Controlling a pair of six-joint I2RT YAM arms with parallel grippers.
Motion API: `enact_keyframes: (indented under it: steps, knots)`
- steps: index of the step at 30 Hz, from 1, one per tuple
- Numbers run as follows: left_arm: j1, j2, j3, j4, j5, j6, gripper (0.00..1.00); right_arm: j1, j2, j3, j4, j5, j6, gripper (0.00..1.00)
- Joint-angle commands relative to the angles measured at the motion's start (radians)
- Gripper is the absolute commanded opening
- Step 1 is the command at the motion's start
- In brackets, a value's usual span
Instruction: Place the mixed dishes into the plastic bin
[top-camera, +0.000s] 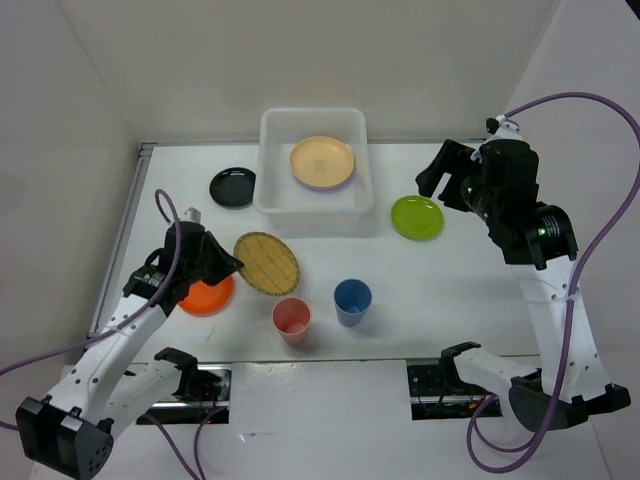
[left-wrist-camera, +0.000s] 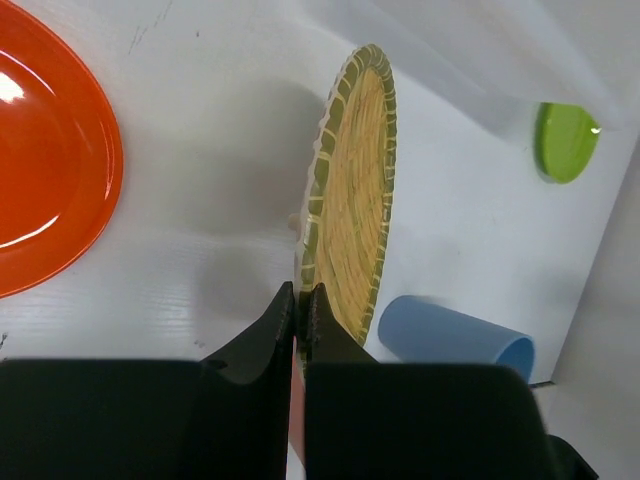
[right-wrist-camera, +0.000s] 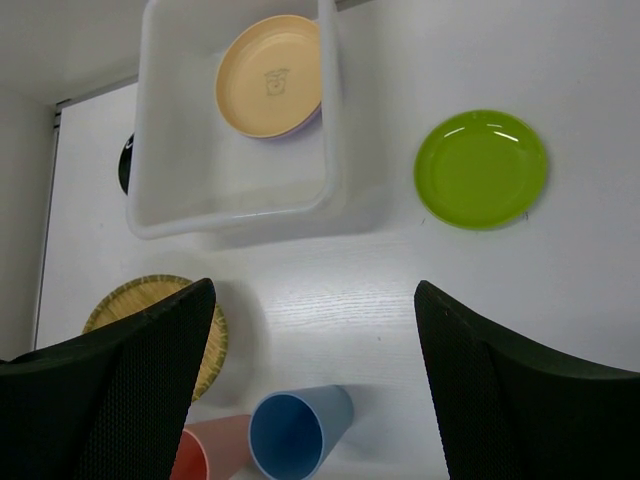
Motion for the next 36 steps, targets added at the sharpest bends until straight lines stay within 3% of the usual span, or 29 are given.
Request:
enact_keyframes:
  steps: [1, 9, 14, 24, 31, 36]
  knots:
    - [0.015, -0.074, 0.097, -0.038, -0.015, 0.018, 0.00, -0.007, -0.010, -0.006, 0.064, -0.014, -0.016, 0.85]
    - [0.036, -0.112, 0.234, -0.098, -0.092, 0.052, 0.00, -0.007, -0.001, -0.043, 0.082, -0.023, -0.016, 0.85]
    - [0.036, 0.015, 0.369, 0.078, -0.043, 0.086, 0.00, -0.007, -0.001, -0.072, 0.116, -0.042, -0.016, 0.85]
    - [0.036, 0.546, 0.752, 0.342, 0.022, 0.126, 0.00, -0.007, -0.031, -0.201, 0.214, -0.097, 0.021, 0.84]
    - [0.027, 0.918, 1.048, 0.346, 0.045, 0.181, 0.00, -0.007, -0.112, -0.323, 0.286, -0.120, 0.041, 0.84]
    - [0.027, 1.098, 1.170, 0.333, 0.022, 0.172, 0.00, -0.007, -0.113, -0.354, 0.300, -0.120, 0.041, 0.84]
